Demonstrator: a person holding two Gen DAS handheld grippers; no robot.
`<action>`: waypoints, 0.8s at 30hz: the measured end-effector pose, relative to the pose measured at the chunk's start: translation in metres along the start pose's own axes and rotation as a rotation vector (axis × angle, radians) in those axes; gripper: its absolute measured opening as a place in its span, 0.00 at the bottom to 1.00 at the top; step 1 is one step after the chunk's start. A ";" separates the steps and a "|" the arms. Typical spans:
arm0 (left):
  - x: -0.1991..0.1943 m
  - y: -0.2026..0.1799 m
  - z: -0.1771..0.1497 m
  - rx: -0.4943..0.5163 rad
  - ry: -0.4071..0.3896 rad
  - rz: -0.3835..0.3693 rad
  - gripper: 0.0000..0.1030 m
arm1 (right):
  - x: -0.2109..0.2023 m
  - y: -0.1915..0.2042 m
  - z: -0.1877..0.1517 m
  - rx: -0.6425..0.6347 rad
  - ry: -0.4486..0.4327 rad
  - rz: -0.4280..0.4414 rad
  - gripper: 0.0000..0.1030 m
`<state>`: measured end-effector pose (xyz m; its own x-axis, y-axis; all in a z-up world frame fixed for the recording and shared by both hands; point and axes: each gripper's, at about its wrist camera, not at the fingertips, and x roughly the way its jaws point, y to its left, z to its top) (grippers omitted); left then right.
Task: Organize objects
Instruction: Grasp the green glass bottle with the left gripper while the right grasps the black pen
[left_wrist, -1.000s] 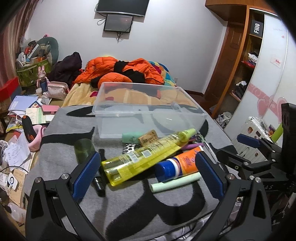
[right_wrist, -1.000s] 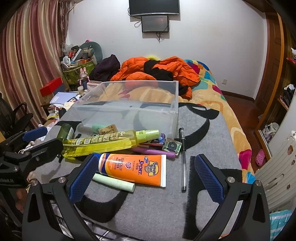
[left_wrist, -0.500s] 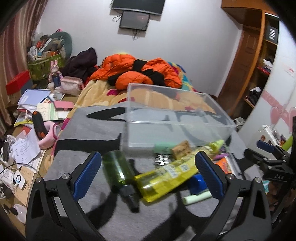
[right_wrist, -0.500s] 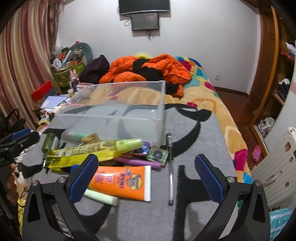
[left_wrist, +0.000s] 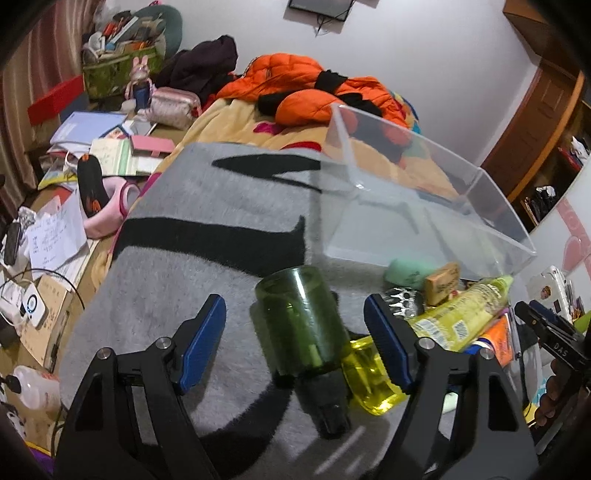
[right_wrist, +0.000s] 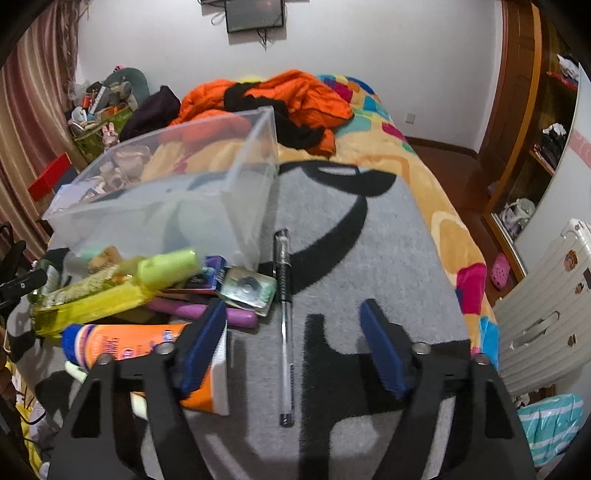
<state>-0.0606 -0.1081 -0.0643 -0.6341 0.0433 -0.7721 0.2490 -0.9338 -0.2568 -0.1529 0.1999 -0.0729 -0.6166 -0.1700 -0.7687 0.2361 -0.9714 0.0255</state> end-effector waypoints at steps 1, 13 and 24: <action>0.003 0.001 0.000 -0.004 0.009 0.002 0.67 | 0.005 -0.001 0.000 -0.002 0.012 -0.003 0.57; 0.014 -0.010 0.000 0.024 0.030 -0.021 0.40 | 0.010 -0.007 -0.003 -0.006 0.026 -0.005 0.38; -0.004 -0.014 -0.002 0.052 -0.028 -0.002 0.40 | 0.027 0.002 0.002 -0.063 0.043 -0.012 0.17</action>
<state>-0.0607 -0.0942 -0.0587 -0.6547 0.0357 -0.7551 0.2101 -0.9509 -0.2272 -0.1704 0.1929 -0.0921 -0.5872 -0.1494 -0.7955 0.2762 -0.9608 -0.0234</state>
